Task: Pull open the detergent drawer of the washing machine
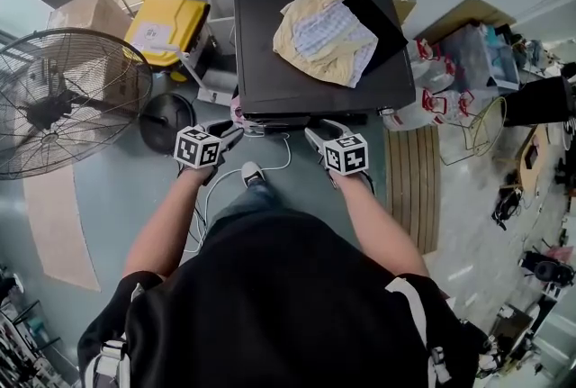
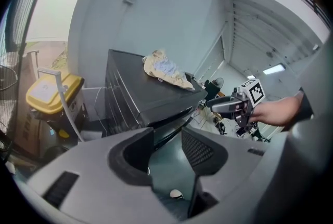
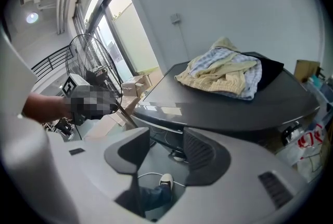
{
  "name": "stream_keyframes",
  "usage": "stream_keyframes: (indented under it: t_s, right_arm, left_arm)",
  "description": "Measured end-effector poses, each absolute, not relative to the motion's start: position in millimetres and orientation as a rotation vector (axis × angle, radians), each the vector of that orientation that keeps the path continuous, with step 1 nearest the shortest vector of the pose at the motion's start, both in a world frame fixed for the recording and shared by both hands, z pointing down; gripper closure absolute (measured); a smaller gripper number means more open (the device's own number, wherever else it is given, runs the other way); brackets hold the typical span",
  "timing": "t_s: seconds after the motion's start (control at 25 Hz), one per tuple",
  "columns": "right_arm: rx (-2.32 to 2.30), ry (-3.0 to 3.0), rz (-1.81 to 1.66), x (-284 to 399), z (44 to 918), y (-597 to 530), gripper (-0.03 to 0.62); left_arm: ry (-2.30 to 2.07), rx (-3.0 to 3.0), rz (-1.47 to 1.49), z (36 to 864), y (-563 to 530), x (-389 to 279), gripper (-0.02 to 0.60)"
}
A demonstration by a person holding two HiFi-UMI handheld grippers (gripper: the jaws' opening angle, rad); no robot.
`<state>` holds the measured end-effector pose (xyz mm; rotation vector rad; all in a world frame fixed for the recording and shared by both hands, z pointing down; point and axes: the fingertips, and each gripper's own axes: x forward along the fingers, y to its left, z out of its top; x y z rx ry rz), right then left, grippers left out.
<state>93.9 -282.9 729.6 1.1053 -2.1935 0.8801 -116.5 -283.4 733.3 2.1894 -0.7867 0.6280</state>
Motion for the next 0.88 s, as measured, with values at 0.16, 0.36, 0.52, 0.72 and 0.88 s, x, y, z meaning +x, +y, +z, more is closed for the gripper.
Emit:
stream_keyframes:
  t_s: [0.16, 0.36, 0.52, 0.72, 0.88]
  right_arm:
    - [1.095, -2.173, 0.905, 91.4, 747.8, -285.2, 0.39]
    - [1.078, -2.157, 0.926, 90.5, 767.5, -288.6, 0.39]
    - [1.065, -2.141, 0.934, 91.1, 778.3, -291.7, 0.39]
    - [1.056, -2.137, 0.955, 88.9, 787.4, -296.7, 0.393]
    - [1.054, -2.136, 0.971, 86.2, 793.5, -300.2, 0.396]
  left_arm:
    - [-0.765, 2.181, 0.658, 746.8, -283.9, -112.7, 0.408]
    - [-0.753, 2.18, 0.698, 760.4, -288.4, -112.3, 0.408]
    - [-0.744, 2.166, 0.712, 767.7, -291.1, -112.6, 0.408]
    - [-0.717, 2.163, 0.739, 782.6, -294.3, -105.7, 0.41]
    - [-0.694, 2.16, 0.76, 792.7, -295.1, -100.6, 0.411]
